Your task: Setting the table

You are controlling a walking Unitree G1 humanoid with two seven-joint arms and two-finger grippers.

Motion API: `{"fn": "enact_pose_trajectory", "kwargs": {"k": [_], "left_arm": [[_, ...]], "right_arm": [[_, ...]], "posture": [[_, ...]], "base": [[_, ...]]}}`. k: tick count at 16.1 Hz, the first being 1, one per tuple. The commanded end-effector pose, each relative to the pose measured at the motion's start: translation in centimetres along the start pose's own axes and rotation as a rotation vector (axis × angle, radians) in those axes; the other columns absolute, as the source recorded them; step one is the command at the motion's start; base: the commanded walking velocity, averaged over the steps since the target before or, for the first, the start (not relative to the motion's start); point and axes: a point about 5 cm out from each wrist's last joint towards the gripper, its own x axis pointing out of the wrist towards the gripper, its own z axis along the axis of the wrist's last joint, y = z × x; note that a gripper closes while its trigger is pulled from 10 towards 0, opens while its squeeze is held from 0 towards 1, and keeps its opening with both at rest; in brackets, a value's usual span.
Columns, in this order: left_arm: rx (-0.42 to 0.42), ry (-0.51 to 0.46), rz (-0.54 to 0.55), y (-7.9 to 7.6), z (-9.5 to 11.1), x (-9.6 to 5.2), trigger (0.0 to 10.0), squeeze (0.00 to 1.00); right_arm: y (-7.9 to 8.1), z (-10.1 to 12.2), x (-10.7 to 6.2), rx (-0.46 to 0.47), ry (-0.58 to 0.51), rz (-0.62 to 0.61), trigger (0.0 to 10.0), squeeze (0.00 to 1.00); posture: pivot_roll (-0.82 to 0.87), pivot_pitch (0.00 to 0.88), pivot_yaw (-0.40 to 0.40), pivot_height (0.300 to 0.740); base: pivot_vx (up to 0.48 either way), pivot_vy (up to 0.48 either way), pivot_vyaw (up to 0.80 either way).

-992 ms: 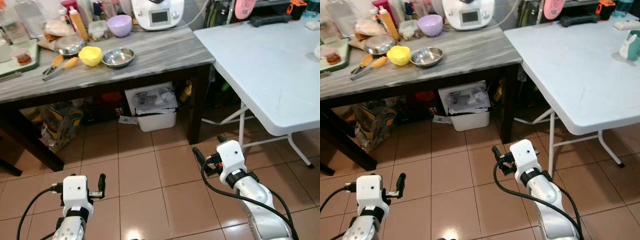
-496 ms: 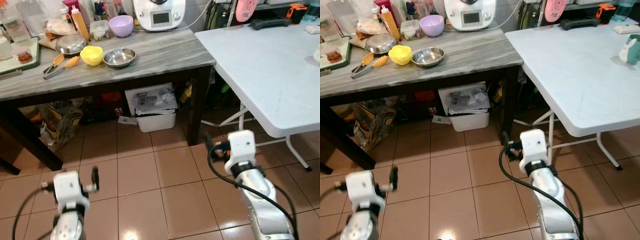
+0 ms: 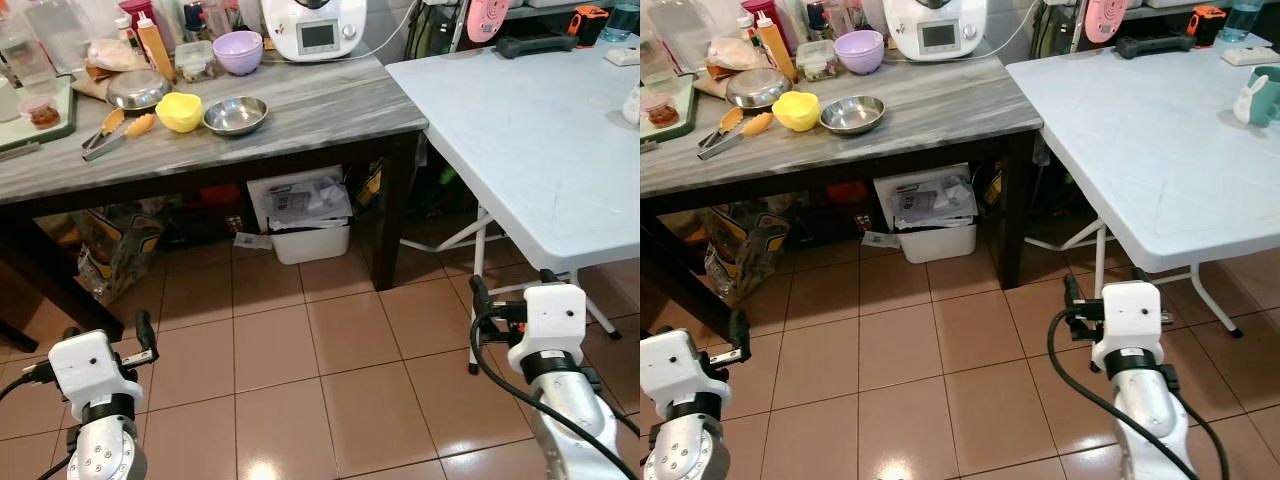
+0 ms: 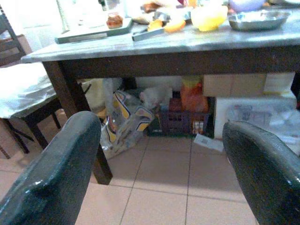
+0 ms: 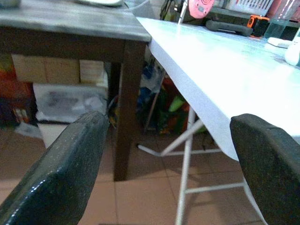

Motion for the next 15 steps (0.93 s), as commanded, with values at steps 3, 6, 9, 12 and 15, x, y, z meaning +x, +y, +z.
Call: {"fn": "enact_pose_trajectory", "kwargs": {"k": [3, 6, 9, 12, 15], "left_arm": [[0.015, 0.030, -0.064, -1.2, -0.6, 0.3, 10.0, 0.00], [0.016, 0.014, -0.105, -2.4, -0.2, 0.2, 10.0, 0.00], [0.017, 0.008, -0.214, -4.2, 0.1, 0.5, 10.0, 0.00], [0.015, 0.001, -0.264, -5.3, 0.4, 1.4, 10.0, 0.00], [0.001, -0.013, -0.291, -6.4, 0.8, 2.1, 10.0, 0.00]], "right_arm": [[1.2, 0.4, 0.9, 0.008, -0.031, 0.052, 10.0, 0.00], [1.8, 0.8, 1.4, 0.016, -0.047, 0.080, 10.0, 0.00], [2.2, 0.9, 1.0, 0.036, -0.060, 0.072, 10.0, 0.00], [2.0, 0.5, 0.7, 0.047, -0.047, 0.039, 10.0, 0.00], [3.9, -0.2, -0.6, 0.098, -0.012, 0.137, 10.0, 0.00]], "posture": [[-0.14, 0.095, 0.098, 0.740], [-0.14, 0.103, 0.091, 0.740], [-0.18, 0.117, 0.140, 0.740], [-0.23, 0.140, 0.165, 0.740], [-0.26, 0.137, 0.155, 0.740]], "base": [[0.000, 0.000, 0.00], [0.000, 0.000, 0.00], [0.000, 0.000, 0.00], [0.000, 0.000, 0.00], [0.000, 0.000, 0.00]]}}
